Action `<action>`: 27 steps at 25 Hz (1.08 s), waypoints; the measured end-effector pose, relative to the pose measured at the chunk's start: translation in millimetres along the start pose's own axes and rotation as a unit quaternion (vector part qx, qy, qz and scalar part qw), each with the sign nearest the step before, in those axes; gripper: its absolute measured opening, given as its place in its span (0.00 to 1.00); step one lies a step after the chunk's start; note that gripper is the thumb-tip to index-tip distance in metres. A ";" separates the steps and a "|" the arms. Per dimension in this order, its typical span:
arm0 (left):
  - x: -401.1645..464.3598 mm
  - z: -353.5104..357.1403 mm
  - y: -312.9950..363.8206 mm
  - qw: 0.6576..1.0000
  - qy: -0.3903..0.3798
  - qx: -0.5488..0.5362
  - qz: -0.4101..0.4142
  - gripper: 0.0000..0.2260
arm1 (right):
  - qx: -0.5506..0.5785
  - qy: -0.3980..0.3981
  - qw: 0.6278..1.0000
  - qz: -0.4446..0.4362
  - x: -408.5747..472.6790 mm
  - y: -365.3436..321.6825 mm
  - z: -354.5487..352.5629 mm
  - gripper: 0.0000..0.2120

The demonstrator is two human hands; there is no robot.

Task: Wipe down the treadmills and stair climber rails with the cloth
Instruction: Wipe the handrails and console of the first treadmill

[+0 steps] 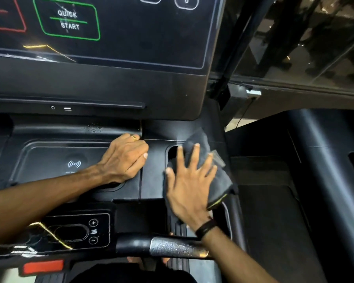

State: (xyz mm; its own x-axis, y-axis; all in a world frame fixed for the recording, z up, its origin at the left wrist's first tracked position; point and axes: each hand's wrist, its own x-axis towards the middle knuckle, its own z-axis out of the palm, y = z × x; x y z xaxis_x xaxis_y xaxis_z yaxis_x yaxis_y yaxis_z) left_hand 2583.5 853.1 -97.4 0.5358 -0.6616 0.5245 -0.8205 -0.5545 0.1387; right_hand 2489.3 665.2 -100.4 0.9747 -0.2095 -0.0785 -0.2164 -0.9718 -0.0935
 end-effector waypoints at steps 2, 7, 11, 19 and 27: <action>-8.7 6.2 0.4 1.000 0.000 0.006 -0.002 0.14 | 0.003 0.051 0.998 -0.047 -17.6 -0.1 10.2 0.28; -9.3 3.8 -1.1 1.000 -0.011 0.010 -0.027 0.14 | -0.019 0.100 0.993 -0.064 -5.5 82.8 3.5 0.22; -11.8 1.7 0.4 0.999 -0.009 0.012 -0.029 0.14 | 0.047 0.080 0.995 0.044 10.3 85.0 12.4 0.27; -9.5 4.0 -1.5 1.000 -0.027 0.009 0.001 0.13 | 0.466 -0.065 0.862 0.191 67.1 148.7 -0.1 0.23; -8.1 9.7 -3.0 1.000 -0.029 -0.005 -0.005 0.13 | 0.153 -0.010 0.971 0.186 12.6 54.9 9.9 0.32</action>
State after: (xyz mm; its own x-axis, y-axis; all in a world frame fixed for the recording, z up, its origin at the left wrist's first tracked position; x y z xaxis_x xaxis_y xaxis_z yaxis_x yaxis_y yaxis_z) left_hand 2583.6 855.2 -110.2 0.5552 -0.6841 0.4730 -0.8164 -0.5570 0.1527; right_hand 2489.1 610.2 -116.3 0.8252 -0.5349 -0.1814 -0.5628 -0.7511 -0.3451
